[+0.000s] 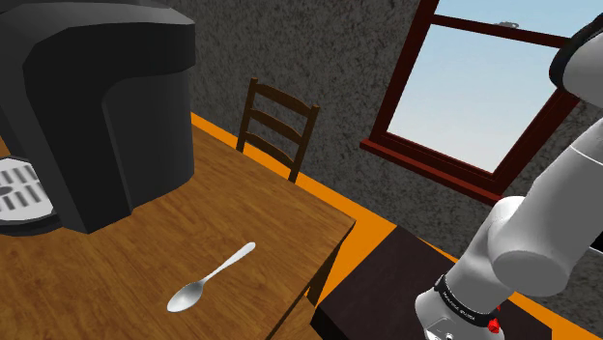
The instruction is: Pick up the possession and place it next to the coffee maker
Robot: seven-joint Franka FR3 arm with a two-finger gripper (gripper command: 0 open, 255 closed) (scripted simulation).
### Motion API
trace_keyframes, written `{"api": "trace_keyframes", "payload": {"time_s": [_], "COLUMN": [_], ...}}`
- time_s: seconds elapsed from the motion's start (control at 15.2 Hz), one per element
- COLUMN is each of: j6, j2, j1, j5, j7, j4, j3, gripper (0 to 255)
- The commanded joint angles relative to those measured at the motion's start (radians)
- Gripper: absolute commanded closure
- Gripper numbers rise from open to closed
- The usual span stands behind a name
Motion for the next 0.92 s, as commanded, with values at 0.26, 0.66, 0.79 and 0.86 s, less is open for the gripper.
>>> {"api": "trace_keyframes", "payload": {"time_s": [0.26, 0.66, 0.79, 0.86], "j6": [-0.187, -0.09, -0.045, -0.024], "j2": [0.327, 0.273, 0.241, 0.226], "j1": [0.239, 0.19, 0.16, 0.147], "j5": [-0.347, -0.295, -0.265, -0.252], "j7": [0.173, 0.206, 0.212, 0.214], "j4": [0.363, 0.217, 0.149, 0.117], "j3": [0.124, 0.12, 0.119, 0.117], "gripper": [255, 255, 255, 255]}}
